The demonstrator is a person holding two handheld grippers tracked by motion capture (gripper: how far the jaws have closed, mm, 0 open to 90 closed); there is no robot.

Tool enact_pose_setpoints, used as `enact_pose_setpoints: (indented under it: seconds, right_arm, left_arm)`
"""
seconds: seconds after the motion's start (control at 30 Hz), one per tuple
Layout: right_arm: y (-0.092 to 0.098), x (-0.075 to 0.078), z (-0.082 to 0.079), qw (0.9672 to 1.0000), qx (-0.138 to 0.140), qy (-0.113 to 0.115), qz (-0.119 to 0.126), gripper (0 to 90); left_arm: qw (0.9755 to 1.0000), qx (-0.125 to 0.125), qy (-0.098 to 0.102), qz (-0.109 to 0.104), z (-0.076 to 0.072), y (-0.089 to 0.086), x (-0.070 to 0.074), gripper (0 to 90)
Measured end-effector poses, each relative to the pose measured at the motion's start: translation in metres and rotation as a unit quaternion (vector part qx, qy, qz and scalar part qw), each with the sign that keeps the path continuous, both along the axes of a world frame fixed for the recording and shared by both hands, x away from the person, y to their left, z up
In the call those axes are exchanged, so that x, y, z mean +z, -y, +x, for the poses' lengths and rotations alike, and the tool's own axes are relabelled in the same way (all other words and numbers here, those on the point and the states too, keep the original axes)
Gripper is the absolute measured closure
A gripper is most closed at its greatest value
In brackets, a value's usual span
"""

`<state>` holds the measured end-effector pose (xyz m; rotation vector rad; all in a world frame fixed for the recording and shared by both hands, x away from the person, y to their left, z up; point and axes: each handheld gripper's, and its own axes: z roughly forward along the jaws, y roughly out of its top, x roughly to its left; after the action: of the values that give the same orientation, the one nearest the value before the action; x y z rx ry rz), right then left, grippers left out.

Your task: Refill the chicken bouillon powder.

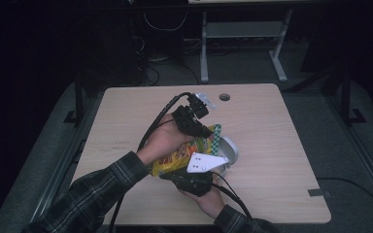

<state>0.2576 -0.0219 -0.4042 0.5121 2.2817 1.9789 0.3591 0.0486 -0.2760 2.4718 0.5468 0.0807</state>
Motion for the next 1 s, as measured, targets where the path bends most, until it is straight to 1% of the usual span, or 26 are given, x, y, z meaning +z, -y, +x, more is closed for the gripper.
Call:
enact_pose_setpoints:
  seconds: [1.0]
  right_arm:
    - [0.0007, 0.0009, 0.0002, 1.0000, 0.000, 0.000, 0.003, 90.0]
  left_arm:
    - [1.0000, -0.002, 0.002, 0.002, -0.0001, 0.0017, 0.0014, 90.0]
